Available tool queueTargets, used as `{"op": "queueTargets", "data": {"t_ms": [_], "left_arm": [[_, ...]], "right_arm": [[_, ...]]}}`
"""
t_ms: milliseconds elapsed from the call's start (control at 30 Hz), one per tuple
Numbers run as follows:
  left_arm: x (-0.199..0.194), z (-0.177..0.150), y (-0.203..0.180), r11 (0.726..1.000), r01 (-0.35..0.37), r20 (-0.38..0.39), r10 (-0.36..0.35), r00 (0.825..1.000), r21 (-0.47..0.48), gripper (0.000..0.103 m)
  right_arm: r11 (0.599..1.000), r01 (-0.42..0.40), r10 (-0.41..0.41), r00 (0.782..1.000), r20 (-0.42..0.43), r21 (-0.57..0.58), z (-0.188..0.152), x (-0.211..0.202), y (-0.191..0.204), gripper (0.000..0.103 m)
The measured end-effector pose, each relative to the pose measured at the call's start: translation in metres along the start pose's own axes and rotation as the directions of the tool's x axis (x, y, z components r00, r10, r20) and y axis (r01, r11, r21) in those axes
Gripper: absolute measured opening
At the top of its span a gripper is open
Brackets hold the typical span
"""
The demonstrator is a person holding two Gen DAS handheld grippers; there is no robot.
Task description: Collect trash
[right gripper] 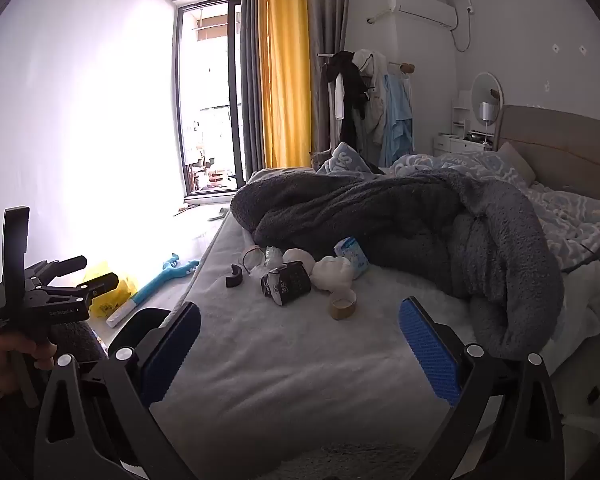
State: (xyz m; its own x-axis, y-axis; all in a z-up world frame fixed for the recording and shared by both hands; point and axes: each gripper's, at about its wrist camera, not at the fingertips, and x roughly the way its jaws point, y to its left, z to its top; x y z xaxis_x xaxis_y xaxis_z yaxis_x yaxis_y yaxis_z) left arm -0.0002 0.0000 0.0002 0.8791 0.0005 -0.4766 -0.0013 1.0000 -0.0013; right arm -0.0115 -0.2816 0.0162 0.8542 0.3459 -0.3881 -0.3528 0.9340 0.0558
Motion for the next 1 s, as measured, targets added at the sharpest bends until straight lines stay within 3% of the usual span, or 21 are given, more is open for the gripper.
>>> {"op": "queueTargets", "data": {"t_ms": [1000], "left_arm": [[0.0002, 0.0000, -0.0001, 1.000, 0.001, -0.002, -0.001, 1.000, 0.001, 0.100]], "right_arm": [[1.000, -0.002, 0.002, 1.000, -0.002, 0.009, 0.0000, 0.0006, 0.0000, 0.100]]}}
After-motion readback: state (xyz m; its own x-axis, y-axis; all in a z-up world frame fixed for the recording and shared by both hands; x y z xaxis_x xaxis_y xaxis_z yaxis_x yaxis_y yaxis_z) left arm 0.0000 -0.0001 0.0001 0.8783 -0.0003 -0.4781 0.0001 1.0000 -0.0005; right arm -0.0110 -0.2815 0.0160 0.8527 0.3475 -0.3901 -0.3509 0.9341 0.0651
